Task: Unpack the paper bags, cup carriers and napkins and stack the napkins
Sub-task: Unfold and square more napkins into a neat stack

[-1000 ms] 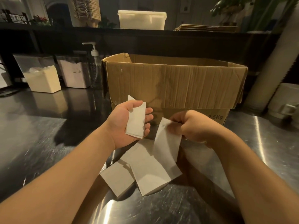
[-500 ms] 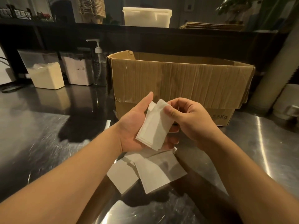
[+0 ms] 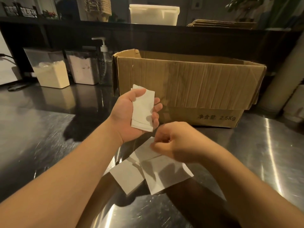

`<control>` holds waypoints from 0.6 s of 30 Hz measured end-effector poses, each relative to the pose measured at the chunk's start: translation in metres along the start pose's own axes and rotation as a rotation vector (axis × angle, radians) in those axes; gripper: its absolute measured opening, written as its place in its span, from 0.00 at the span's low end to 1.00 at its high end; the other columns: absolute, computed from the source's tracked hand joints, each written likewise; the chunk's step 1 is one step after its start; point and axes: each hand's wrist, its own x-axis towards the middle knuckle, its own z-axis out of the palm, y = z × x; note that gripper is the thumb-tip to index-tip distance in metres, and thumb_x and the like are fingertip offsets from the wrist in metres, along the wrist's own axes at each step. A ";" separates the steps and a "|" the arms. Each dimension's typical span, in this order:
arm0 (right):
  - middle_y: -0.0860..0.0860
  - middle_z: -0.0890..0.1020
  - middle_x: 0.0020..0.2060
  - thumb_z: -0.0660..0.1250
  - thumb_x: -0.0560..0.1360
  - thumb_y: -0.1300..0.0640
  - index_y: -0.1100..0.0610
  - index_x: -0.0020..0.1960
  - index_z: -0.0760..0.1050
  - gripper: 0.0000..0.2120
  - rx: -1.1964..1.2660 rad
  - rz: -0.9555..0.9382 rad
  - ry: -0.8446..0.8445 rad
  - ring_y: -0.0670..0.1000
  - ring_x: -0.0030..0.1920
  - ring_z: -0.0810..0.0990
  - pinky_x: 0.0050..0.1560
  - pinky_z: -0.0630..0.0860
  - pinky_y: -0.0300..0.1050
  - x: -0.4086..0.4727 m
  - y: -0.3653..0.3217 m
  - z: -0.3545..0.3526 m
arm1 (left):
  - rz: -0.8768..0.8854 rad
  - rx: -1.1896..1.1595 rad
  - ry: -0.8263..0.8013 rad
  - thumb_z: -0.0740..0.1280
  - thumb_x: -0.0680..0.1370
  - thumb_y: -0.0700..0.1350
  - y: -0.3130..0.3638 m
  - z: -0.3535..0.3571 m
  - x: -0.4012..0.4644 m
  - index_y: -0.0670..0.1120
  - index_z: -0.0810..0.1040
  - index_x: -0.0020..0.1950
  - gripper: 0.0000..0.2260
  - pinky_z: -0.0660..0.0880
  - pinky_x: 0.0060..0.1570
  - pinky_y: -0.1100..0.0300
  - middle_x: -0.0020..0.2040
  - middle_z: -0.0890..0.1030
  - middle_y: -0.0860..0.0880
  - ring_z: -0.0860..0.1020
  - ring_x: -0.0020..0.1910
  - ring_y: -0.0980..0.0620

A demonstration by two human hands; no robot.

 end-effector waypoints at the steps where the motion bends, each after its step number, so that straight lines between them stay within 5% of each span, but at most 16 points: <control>1: 0.43 0.81 0.44 0.71 0.77 0.43 0.46 0.49 0.81 0.08 -0.033 -0.029 -0.005 0.44 0.44 0.80 0.44 0.78 0.40 -0.001 -0.006 0.006 | 0.010 -0.002 0.004 0.64 0.79 0.56 0.000 0.000 0.001 0.44 0.77 0.65 0.20 0.74 0.42 0.57 0.51 0.80 0.43 0.76 0.40 0.49; 5: 0.41 0.72 0.56 0.72 0.71 0.35 0.43 0.56 0.72 0.20 -0.223 -0.075 -0.055 0.47 0.58 0.69 0.64 0.69 0.50 -0.002 -0.016 0.023 | 0.031 -0.007 0.012 0.64 0.78 0.55 0.000 -0.001 0.002 0.44 0.77 0.65 0.20 0.74 0.43 0.57 0.51 0.80 0.43 0.76 0.39 0.49; 18: 0.45 0.64 0.68 0.80 0.69 0.54 0.42 0.71 0.62 0.38 -0.410 -0.012 -0.329 0.51 0.70 0.60 0.72 0.64 0.52 -0.008 -0.011 0.002 | 0.025 0.036 0.026 0.65 0.78 0.55 -0.002 -0.002 0.003 0.45 0.78 0.64 0.20 0.74 0.43 0.57 0.50 0.81 0.44 0.77 0.40 0.49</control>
